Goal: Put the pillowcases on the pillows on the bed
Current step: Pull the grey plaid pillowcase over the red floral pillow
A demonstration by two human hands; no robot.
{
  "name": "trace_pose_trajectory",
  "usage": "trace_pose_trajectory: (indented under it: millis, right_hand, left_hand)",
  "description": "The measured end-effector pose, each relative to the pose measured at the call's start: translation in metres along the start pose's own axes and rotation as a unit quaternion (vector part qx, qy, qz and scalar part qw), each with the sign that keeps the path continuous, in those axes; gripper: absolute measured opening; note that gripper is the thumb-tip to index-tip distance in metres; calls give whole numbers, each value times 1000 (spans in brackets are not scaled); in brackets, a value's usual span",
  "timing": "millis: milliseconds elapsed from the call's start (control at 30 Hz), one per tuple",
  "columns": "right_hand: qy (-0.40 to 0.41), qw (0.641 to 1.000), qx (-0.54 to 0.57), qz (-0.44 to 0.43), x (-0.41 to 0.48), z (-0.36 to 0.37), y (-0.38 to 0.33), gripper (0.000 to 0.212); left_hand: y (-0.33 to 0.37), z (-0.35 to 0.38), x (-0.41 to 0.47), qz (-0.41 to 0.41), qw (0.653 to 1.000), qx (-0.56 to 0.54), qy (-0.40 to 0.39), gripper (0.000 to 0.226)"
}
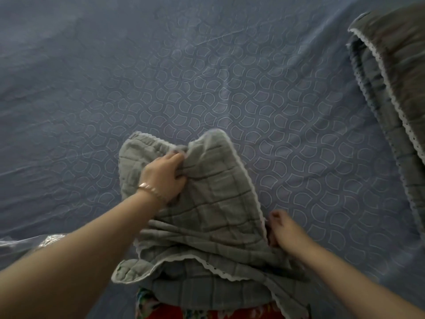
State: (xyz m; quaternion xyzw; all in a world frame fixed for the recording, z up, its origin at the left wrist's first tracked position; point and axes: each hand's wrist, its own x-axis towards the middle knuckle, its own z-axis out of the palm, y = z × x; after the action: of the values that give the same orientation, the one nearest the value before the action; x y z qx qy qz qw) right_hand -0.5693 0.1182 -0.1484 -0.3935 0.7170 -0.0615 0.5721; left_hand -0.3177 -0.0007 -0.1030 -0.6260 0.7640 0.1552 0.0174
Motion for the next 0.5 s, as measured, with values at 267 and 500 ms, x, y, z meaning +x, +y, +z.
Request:
trace_pose_trajectory:
  millis: [267,500]
  right_hand:
    - [-1,993,-49,-109,26,30,-99,33]
    - [-5,1000,-14,-28,24,38,-113,30]
  left_hand:
    - [-93,-8,-103,-31,979,-200,38,39]
    - [-103,-9,-105,-26,978,-193,70,32]
